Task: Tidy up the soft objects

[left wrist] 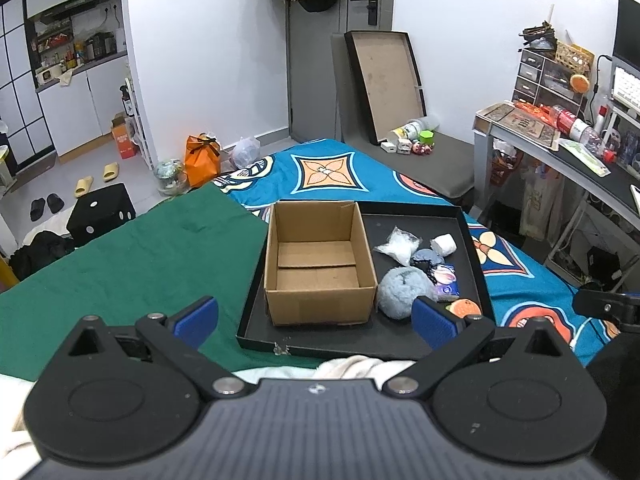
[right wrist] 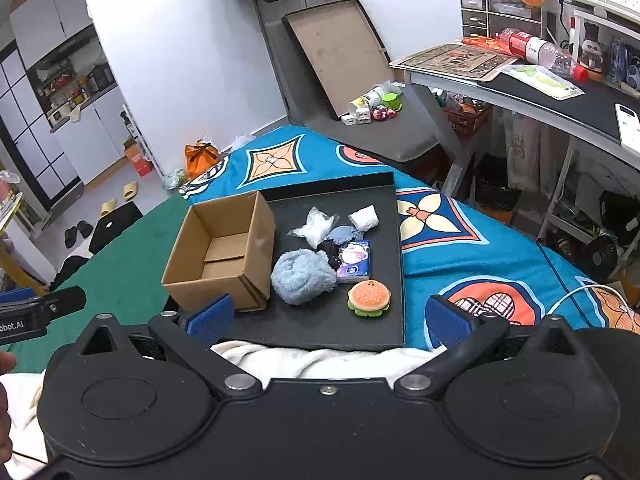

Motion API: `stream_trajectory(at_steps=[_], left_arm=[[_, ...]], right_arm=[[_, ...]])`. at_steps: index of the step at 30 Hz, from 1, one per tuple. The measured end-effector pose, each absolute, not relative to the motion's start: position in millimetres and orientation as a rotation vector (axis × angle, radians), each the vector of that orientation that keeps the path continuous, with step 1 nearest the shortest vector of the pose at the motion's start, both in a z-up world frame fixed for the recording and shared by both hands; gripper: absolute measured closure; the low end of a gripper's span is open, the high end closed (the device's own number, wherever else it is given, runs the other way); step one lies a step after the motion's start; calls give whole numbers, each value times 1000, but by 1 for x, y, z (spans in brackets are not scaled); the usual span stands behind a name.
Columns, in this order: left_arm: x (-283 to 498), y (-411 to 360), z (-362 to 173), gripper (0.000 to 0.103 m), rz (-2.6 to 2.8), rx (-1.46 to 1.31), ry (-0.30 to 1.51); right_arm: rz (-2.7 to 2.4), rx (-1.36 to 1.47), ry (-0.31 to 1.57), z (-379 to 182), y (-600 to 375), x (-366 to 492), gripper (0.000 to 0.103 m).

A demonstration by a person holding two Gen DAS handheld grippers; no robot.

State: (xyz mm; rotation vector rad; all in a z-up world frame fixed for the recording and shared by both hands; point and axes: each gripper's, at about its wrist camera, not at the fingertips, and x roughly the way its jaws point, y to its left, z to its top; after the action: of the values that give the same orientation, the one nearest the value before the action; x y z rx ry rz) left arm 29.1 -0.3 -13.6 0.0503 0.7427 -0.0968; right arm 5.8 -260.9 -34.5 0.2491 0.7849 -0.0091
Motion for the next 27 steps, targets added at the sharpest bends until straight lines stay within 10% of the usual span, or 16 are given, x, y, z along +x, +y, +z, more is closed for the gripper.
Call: stream_trajectory(at_steps=[27], left_arm=[[104, 9, -68, 1, -59, 10, 831]], right_arm=[[13, 366, 797, -96, -288, 70, 0]])
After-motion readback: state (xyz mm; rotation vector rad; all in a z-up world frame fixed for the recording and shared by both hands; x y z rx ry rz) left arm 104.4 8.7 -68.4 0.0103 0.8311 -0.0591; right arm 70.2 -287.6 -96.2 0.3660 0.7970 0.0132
